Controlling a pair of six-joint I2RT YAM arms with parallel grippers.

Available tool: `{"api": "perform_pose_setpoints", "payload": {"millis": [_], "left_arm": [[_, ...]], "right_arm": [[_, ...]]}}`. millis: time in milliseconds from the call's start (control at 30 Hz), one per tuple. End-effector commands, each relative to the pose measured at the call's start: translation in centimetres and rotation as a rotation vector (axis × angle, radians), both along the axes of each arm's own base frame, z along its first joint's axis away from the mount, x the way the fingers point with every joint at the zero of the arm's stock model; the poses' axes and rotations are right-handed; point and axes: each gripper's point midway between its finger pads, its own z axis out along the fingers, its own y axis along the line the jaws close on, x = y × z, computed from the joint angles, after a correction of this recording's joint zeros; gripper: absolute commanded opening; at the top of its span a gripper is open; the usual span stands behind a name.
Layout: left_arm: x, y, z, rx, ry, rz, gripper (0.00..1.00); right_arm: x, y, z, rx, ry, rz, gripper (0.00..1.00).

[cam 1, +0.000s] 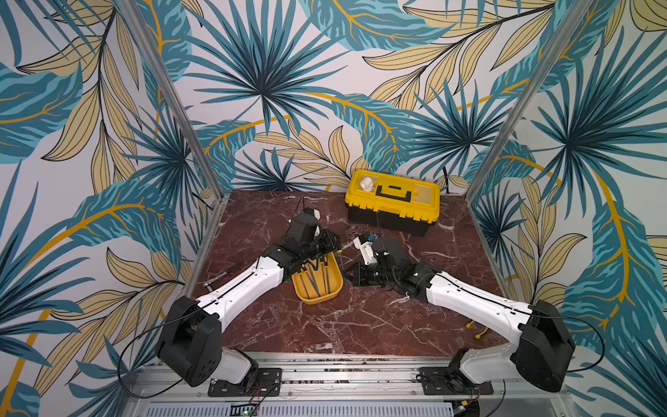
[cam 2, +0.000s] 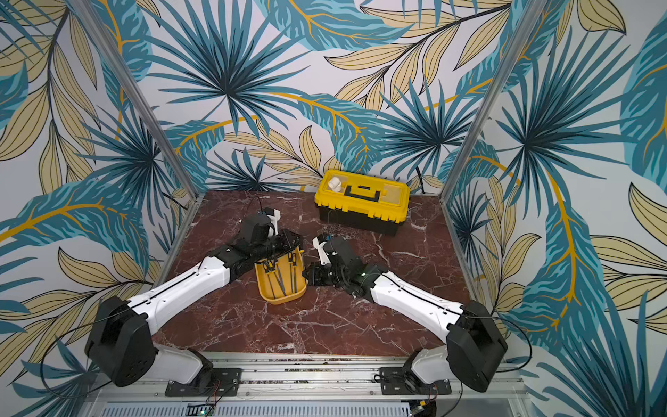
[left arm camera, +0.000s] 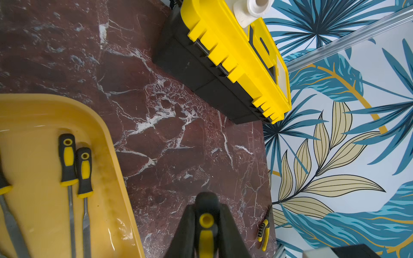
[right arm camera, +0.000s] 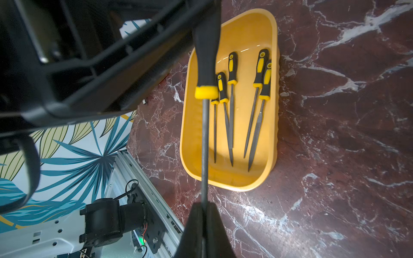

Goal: Take the file tool out of the storage box
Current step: Pick up the file tool from the storage box, then place the file tool at the center of the board.

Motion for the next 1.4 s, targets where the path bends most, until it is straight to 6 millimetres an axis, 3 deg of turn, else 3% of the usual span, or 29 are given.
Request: {"api": "perform_pose_setpoints", "payload": {"millis": [0,300,433,567,767,1033,1233,1367], "left_arm": [[-0.5,-0.6,0.7,-0.03,-0.039,-0.033,0.26],[-0.8,-1.3,2.3,-0.045,-0.094,-0.094,0.65],[-1.5,-1.4,2.9,-0.029,-0.116,-0.134,0.84],[-2.5,-1.4,3.4,0.006,-0.144,-0.195,1.0],[-3.9,-0.6,2.1,0.081,-0.11,-0.239,1.0],[-5.4,0.0,0.6,0.153,-0.078,-0.293,1.0],[-5.8,0.3,-0.2,0.166,-0.074,-0.294,1.0],[-6.1,0.3,-0.4,0.161,-0.084,-0.303,1.0]], "right_arm": [[0.4,0.0,0.8,0.008,-0.019,-0.019,0.0],[0.7,-3.0,0.3,-0.08,-0.047,-0.128,0.0],[0.3,-5.8,-0.9,-0.181,-0.048,-0.186,0.0],[0.0,-9.9,-2.2,-0.386,-0.07,-0.231,0.0],[-0.4,-15.1,-4.4,-0.578,-0.038,-0.276,0.0],[-0.5,-20.2,-7.3,-0.701,0.054,-0.329,0.0],[-0.3,-22.6,-9.6,-0.743,0.139,-0.347,0.0],[0.2,-22.9,-10.4,-0.751,0.17,-0.33,0.0]]}}
